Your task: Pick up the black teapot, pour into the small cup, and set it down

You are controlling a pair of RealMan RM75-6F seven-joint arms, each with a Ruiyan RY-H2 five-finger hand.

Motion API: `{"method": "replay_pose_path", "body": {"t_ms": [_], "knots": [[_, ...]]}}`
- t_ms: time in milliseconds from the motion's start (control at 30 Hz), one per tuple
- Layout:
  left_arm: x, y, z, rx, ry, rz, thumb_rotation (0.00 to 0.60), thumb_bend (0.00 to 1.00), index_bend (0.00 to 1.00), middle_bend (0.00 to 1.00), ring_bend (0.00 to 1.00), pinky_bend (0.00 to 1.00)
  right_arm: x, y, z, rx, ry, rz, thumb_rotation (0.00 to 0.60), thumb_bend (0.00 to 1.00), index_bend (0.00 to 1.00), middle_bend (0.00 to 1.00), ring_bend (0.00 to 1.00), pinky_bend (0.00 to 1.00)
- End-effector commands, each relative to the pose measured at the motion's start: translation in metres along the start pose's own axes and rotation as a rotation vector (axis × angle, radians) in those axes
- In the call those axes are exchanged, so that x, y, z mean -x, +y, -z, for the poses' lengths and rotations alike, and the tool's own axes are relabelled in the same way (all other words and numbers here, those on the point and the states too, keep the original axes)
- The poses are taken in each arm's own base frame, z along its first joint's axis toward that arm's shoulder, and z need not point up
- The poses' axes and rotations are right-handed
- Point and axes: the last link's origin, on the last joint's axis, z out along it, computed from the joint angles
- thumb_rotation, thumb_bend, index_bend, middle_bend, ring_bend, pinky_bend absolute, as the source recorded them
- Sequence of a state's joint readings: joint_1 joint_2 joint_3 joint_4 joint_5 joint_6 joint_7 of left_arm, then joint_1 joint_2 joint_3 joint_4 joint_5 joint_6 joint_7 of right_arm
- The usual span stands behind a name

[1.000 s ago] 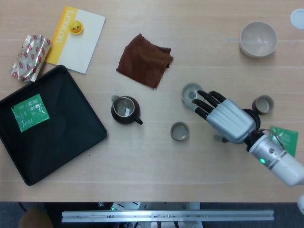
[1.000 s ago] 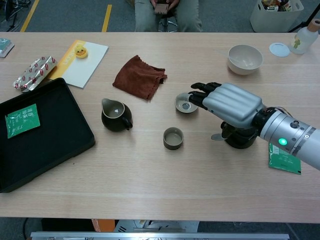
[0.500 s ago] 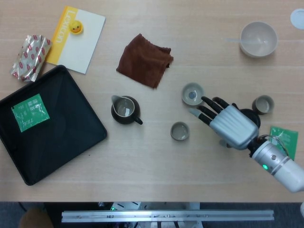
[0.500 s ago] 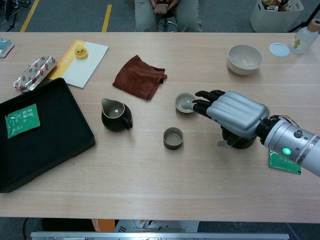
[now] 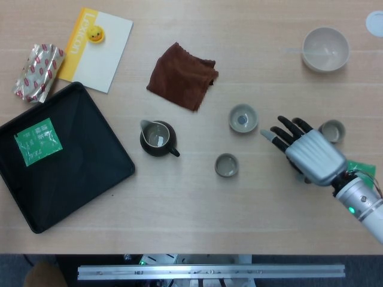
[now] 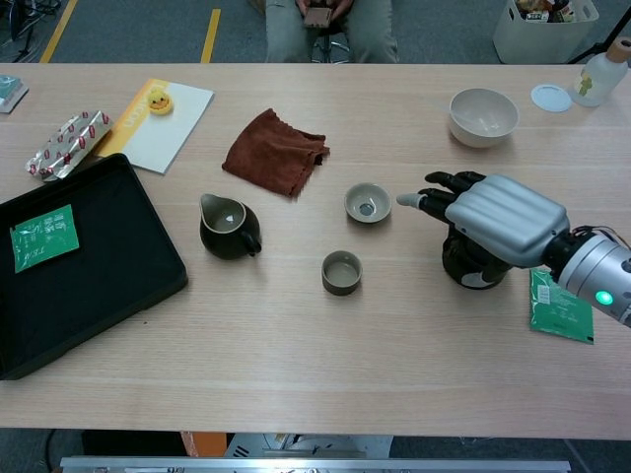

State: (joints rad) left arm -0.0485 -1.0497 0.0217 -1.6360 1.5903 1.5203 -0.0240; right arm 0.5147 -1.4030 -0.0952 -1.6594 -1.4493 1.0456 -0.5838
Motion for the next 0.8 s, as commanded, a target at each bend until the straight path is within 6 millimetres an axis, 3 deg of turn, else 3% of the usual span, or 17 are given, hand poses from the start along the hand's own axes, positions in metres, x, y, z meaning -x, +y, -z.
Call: {"method": "replay_pose_path", "body": {"t_ms": [33,433,800], "knots": [[0.000,0.000,0.000,0.001,-0.001,0.000,0.600,0.40,0.16,0.24,0.20,0.25,-0.002,0.003,0.004,0.016,0.010,-0.004,0.600,0.00,0.09,0.18,0.00,0.17],[0.001,0.003,-0.001,0.011,-0.003,0.003,0.600,0.40,0.16,0.24,0.20,0.25,-0.010,0.032,0.018,0.131,0.048,-0.023,0.600,0.00,0.09,0.18,0.00,0.17],[0.002,0.005,-0.005,0.018,-0.009,0.003,0.600,0.40,0.16,0.24,0.20,0.25,-0.017,0.058,0.017,0.230,0.065,-0.040,0.600,0.00,0.09,0.18,0.00,0.17]]}}
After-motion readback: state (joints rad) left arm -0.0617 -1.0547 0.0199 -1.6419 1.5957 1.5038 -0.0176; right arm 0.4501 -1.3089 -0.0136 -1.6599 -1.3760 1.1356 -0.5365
